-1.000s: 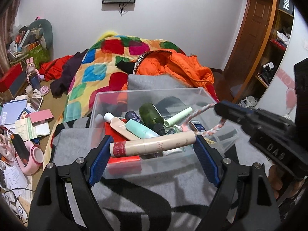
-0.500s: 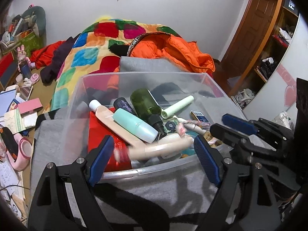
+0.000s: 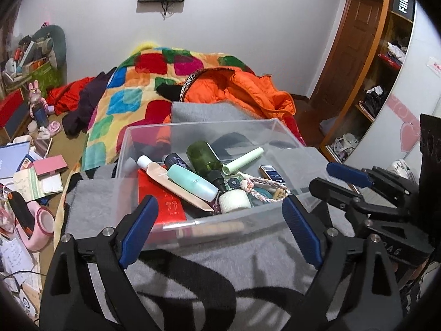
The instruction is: Organize objects
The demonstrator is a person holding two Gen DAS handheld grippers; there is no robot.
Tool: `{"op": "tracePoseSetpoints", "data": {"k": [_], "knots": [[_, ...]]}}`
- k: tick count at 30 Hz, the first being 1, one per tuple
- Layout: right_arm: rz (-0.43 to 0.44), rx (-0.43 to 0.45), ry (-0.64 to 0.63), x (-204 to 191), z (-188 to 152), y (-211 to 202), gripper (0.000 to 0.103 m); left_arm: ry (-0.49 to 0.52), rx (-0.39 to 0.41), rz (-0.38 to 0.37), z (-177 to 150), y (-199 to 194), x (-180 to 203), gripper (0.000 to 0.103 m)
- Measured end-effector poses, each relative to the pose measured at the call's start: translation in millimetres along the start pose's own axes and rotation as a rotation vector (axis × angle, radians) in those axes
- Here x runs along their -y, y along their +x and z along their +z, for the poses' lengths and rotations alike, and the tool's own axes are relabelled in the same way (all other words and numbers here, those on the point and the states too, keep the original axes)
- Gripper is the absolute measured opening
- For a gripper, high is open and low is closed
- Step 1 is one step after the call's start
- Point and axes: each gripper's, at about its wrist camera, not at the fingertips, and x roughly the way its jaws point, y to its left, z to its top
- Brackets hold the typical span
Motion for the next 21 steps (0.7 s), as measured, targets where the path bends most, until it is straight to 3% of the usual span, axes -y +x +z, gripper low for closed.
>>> {"op": "tracePoseSetpoints", "data": {"k": [5, 9, 21], "knots": [[-0.013, 0.053, -0.011, -7.0, -2.8, -21.8, 0.058, 0.011, 0.032, 0.013, -7.4, -15.9, 2.2, 0.095], [-0.013, 0.073, -0.002, -9.3, -10.3, -32.8, 0.073, 0.006, 0.057, 0.029, -16.2, -23.2, 1.7, 0.097], [0.000, 0.059, 0.037, -10.2, -41.6, -42.8, 0.073, 0.029, 0.072, 0.036, -45.4, -32.0, 7.0, 0.098]]}}
